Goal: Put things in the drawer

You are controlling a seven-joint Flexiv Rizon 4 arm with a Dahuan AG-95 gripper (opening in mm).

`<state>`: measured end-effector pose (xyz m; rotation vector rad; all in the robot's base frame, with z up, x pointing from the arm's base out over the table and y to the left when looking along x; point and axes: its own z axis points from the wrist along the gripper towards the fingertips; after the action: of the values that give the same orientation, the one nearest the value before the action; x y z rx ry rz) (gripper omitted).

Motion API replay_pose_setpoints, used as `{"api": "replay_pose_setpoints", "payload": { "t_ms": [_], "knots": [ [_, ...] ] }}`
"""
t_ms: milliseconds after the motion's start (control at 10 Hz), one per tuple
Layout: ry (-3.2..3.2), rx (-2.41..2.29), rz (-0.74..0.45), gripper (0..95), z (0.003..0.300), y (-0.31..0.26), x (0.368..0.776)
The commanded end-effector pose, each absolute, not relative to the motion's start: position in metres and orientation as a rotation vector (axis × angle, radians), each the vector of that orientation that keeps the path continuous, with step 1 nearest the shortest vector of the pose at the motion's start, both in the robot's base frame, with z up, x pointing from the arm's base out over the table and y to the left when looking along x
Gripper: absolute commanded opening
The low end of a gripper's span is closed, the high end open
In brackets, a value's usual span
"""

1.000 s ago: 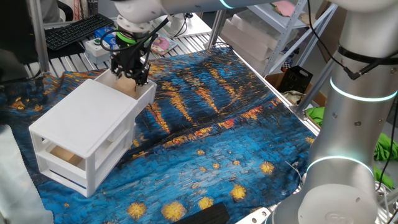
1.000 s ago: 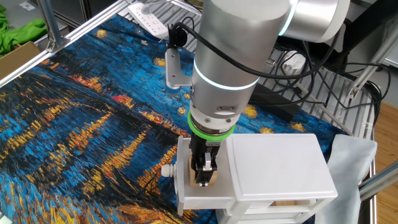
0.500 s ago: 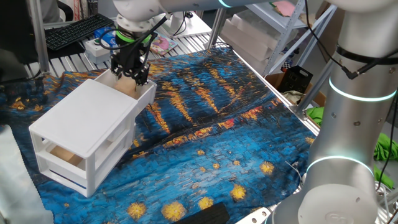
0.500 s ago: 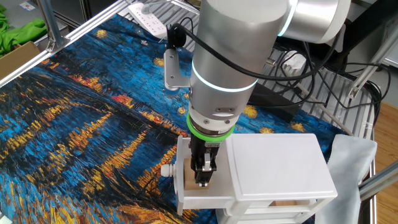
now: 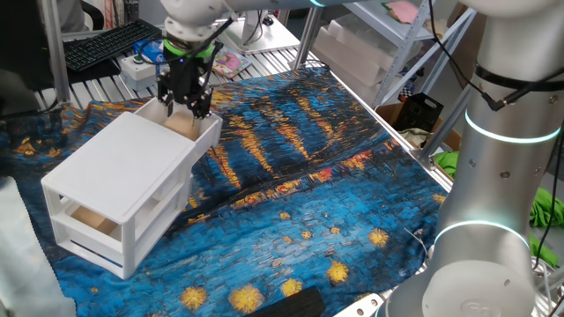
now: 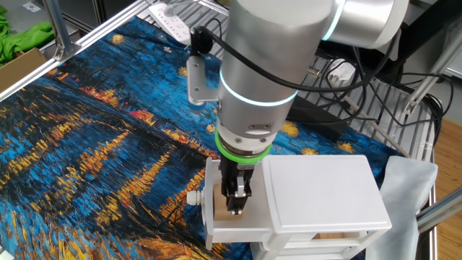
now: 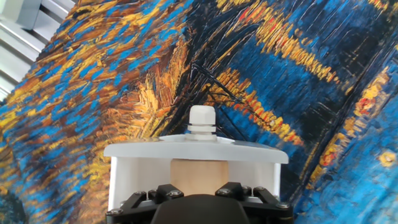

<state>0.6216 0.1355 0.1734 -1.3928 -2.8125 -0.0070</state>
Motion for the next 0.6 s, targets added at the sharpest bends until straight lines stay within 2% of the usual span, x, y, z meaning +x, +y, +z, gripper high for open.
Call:
{"api": "replay_pose_setpoints", "payload": {
  "t_ms": [100,400,600],
  "knots": [
    [-2.816,-1.358,-0.009,57.0,0.183,0.134,0.62],
    [-2.836,-1.304,-0.014,0.0,0.196,0.13,0.617],
    [-2.855,-1.275,-0.005,0.0,0.201,0.127,0.617]
  ]
}}
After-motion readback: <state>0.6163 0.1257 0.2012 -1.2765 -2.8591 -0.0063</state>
